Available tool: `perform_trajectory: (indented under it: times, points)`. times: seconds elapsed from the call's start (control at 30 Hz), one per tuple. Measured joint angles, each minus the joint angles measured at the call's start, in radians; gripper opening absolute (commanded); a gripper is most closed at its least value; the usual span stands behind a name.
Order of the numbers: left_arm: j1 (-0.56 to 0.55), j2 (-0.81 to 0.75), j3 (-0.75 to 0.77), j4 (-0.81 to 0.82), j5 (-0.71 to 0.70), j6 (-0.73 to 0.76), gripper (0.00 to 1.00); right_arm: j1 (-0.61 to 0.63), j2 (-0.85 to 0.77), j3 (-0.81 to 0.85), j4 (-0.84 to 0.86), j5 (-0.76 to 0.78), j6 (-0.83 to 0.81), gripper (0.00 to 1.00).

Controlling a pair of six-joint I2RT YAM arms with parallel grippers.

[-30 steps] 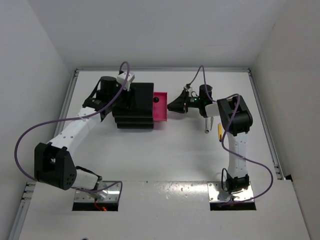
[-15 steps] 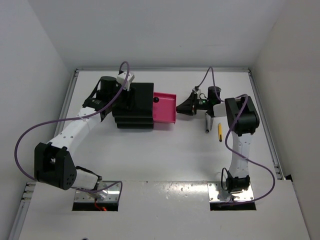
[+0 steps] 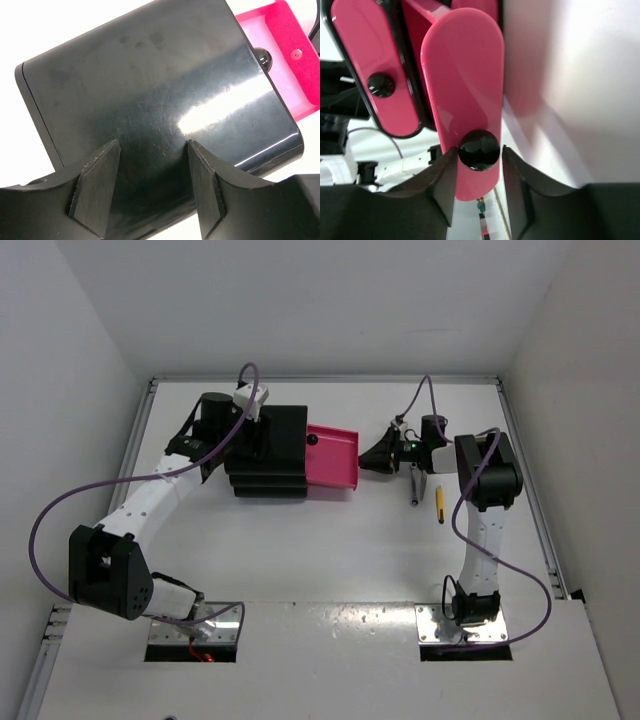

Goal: Sort the tools into containers

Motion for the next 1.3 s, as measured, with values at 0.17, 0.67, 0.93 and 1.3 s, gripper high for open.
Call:
perform_trajectory:
  times: [0.17,0.67,0.93,1.3]
  points:
    - [0.000,0.000,0.000,0.000,0.000,-0.001,0.63,-0.001,0.009,0.011,-0.063,0.026,-0.043,0.52]
    - [0.000,-0.012,-0.011,0.008,-0.008,-0.005,0.71,-0.108,-0.146,0.093,-0.513,0.093,-0.426,0.54]
    - [-0.011,-0.021,0.010,-0.043,-0.043,-0.002,0.72,-0.209,-0.214,0.317,-0.859,0.295,-0.728,0.46]
    - [-0.064,-0.056,0.066,-0.100,-0.150,-0.001,0.78,-0.195,-0.218,0.356,-1.119,0.752,-0.957,0.26]
